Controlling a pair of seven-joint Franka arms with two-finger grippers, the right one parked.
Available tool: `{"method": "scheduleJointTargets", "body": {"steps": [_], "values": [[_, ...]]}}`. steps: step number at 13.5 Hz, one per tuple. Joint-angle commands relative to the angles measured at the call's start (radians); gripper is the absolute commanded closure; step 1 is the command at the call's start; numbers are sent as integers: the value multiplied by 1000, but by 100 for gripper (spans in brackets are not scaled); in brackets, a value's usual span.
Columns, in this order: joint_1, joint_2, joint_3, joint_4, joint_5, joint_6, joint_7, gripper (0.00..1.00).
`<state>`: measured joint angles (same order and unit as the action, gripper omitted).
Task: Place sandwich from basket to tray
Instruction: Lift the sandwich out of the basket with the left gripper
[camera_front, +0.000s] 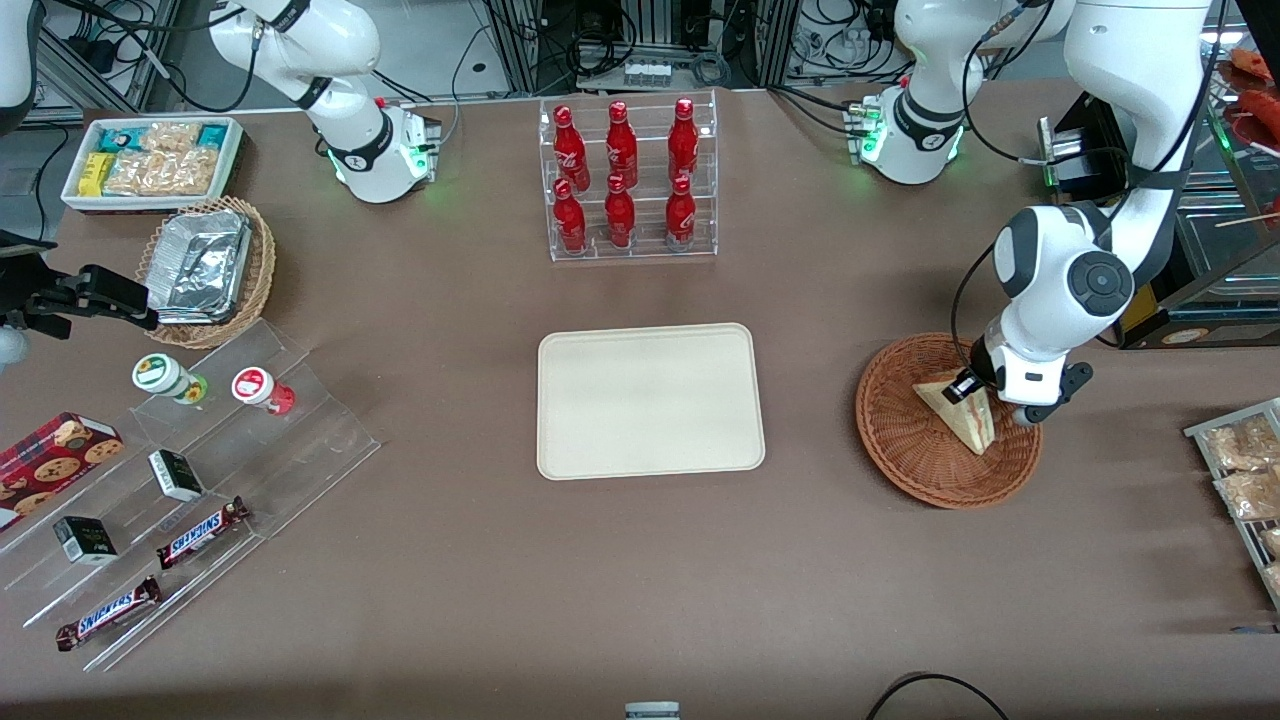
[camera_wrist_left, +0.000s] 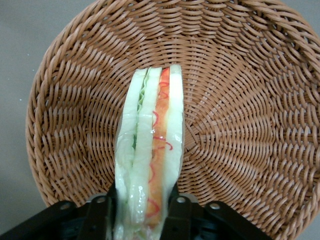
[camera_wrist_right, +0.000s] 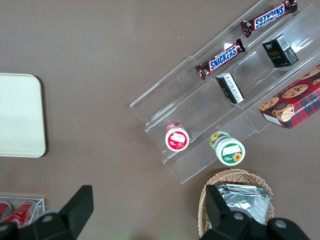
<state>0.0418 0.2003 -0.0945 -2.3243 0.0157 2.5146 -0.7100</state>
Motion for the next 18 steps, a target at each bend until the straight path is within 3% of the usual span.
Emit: {"method": "scheduleJointTargets", "body": {"steps": [1, 4, 9, 18], "values": [[-2, -45, -5, 0, 3, -58, -20, 100], [-5, -81, -25, 63, 6, -176, -16, 100], [-14, -76, -74, 310, 10, -485, -3, 100], [-16, 46, -327, 477, 41, -499, -17, 100]]}}
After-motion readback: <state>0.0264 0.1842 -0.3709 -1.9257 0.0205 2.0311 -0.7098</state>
